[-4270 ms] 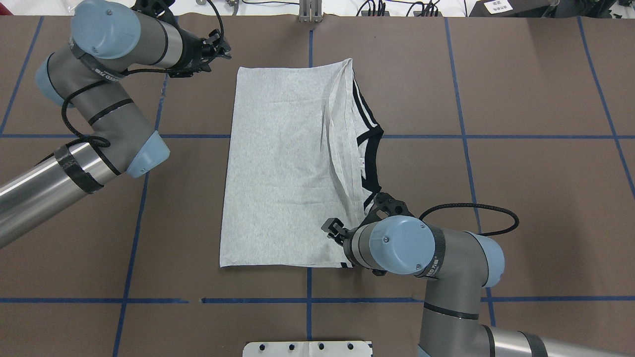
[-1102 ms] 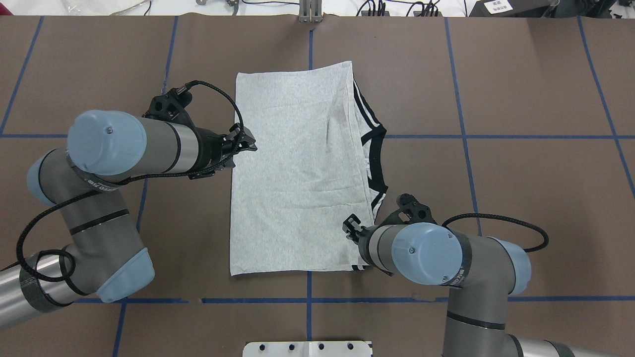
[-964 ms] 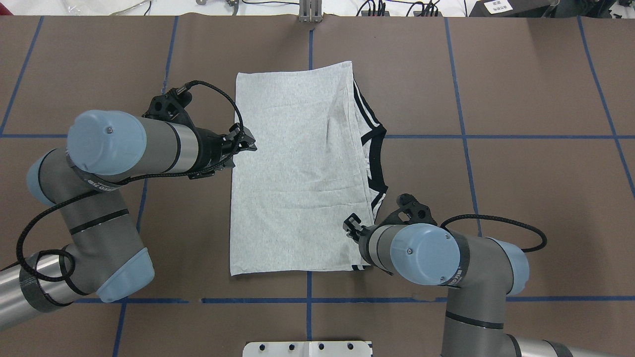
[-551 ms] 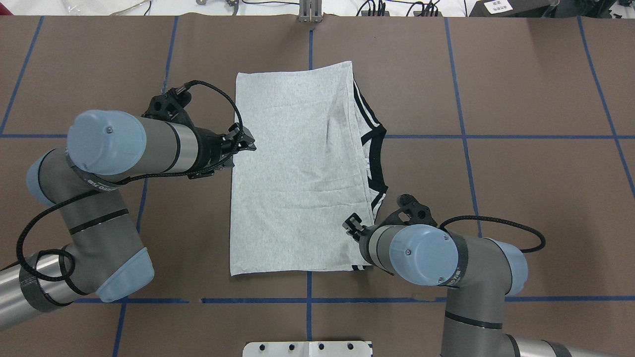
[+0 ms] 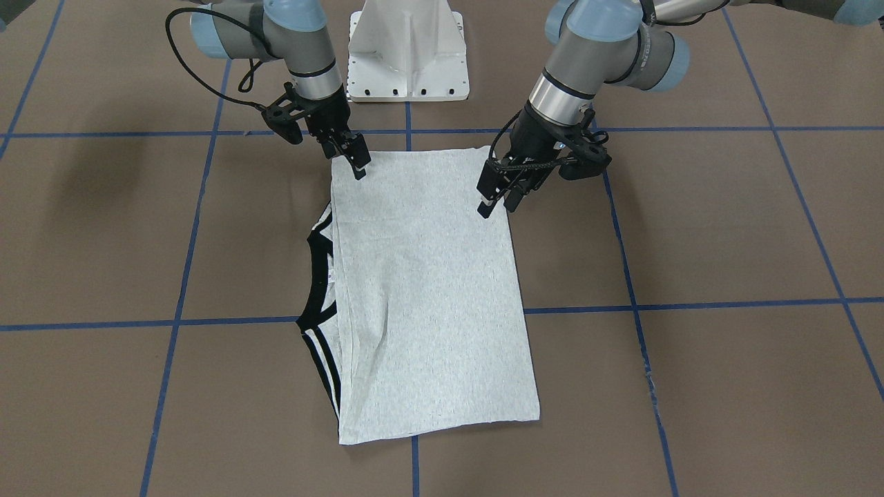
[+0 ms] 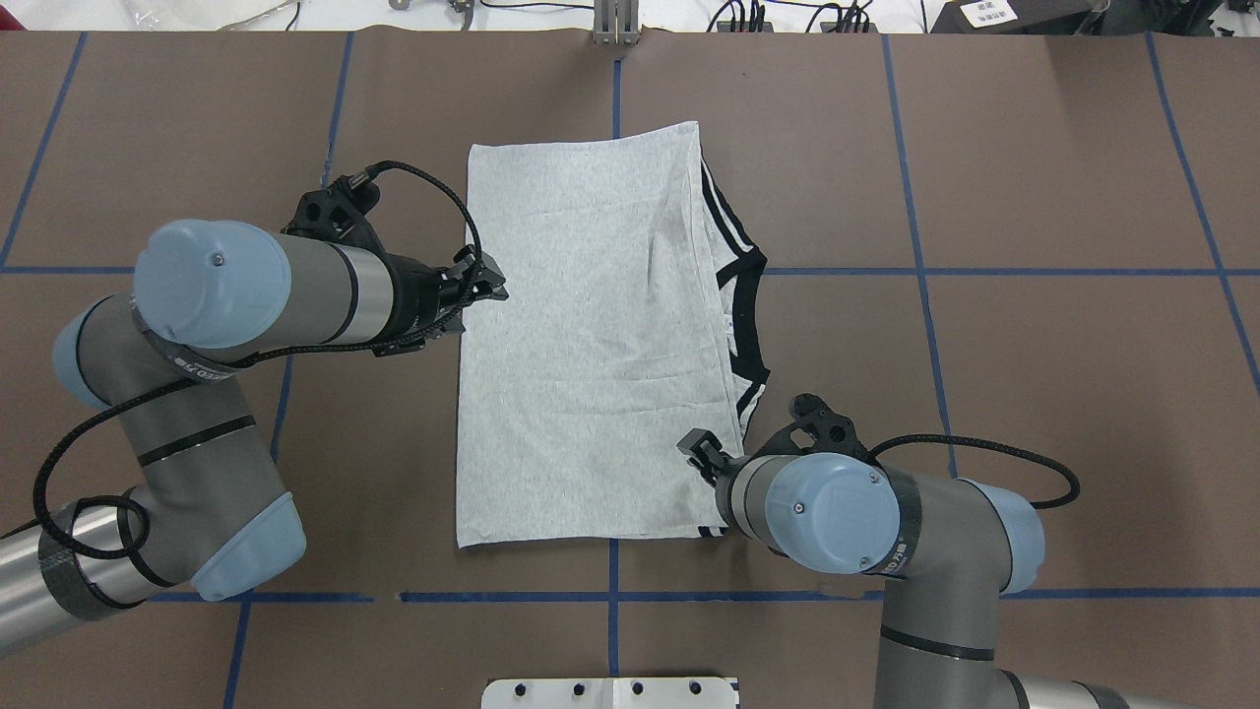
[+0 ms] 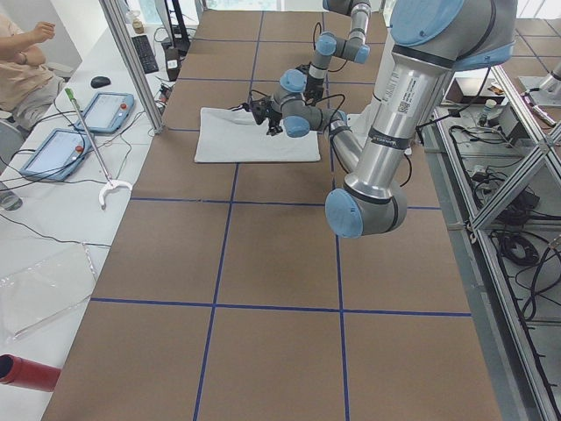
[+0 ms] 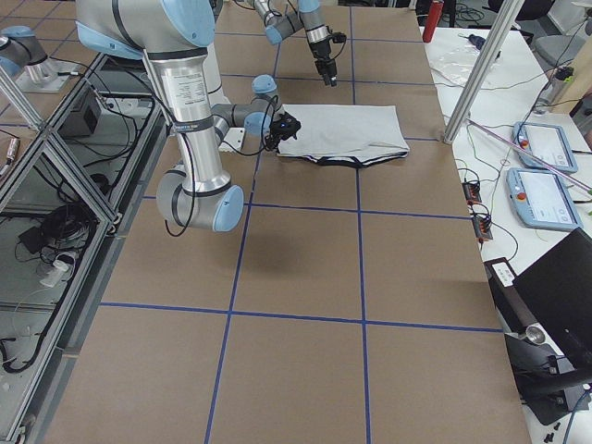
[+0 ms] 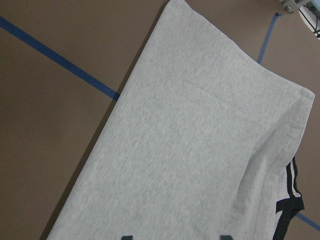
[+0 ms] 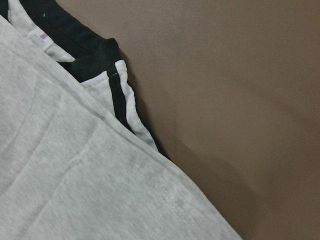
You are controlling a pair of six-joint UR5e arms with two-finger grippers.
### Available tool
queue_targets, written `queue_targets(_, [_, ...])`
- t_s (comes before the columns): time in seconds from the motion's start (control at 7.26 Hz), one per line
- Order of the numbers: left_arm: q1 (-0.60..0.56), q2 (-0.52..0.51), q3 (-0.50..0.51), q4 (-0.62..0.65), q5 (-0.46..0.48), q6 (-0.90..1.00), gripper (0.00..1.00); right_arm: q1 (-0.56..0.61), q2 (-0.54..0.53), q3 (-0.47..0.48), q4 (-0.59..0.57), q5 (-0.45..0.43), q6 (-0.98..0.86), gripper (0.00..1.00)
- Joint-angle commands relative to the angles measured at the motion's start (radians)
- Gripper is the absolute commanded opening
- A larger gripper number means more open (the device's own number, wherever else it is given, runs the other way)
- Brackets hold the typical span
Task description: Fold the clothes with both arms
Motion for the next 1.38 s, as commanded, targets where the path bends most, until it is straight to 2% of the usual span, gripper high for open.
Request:
queue_targets(0.0, [-0.001,0.000,0.000,0.000,0.000,-0.001,0.66,-0.011,0.001,-0.012,-0.009,0.000,0.000,0.97])
queue_targets(0.55, [-0.001,0.002,0.000,0.002,0.000,-0.001,0.66,0.001,0.048,-0.057,-0.023,0.000,-0.009,0.94])
queue_targets(0.83, [0.000,0.002,0.000,0.000,0.000,-0.001,0.66,0.005,0.085,-0.114,-0.020,0.000,-0.011,0.92])
queue_targets(0.96, [-0.001,0.002,0.000,0.000,0.000,-0.001,0.66,0.008,0.085,-0.108,-0.022,0.005,-0.011,0.90])
queue_targets(1.1, [-0.001,0.002,0.000,0.002,0.000,-0.001,0.66,0.015,0.085,-0.105,-0.023,0.007,-0.009,0.53])
queue_targets(1.24, [-0.001,0.002,0.000,0.002,0.000,-0.001,0.66,0.021,0.085,-0.095,-0.040,0.010,-0.012,0.01])
